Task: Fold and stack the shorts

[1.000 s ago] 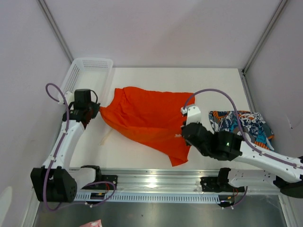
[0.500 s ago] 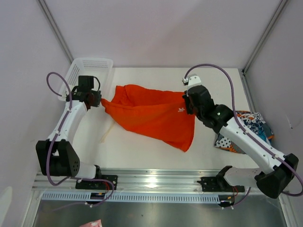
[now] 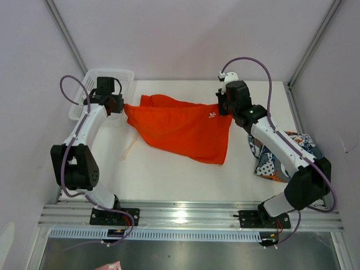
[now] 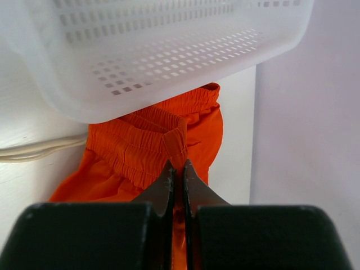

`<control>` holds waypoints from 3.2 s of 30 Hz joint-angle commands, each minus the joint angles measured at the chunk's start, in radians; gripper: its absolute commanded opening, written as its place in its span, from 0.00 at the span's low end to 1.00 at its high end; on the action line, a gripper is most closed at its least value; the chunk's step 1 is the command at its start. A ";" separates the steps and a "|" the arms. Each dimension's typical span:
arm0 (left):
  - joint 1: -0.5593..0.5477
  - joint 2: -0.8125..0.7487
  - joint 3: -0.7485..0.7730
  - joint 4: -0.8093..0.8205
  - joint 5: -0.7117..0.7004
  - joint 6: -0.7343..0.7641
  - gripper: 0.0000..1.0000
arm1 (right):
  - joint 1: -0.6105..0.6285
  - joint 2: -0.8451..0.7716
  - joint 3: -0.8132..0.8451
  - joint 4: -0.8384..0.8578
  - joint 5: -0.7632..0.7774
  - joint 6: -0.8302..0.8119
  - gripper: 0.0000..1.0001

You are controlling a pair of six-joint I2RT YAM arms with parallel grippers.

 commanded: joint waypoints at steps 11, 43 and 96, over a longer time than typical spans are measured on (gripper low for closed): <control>0.009 -0.075 0.009 0.115 -0.013 0.021 0.00 | -0.030 -0.083 -0.041 0.159 -0.145 0.022 0.00; 0.007 -0.485 -0.338 -0.022 -0.047 0.085 0.00 | 0.328 -0.467 -0.116 -0.048 0.093 0.012 0.00; 0.079 0.150 0.096 0.054 0.030 0.078 0.00 | -0.228 0.449 0.249 0.272 -0.355 0.120 0.00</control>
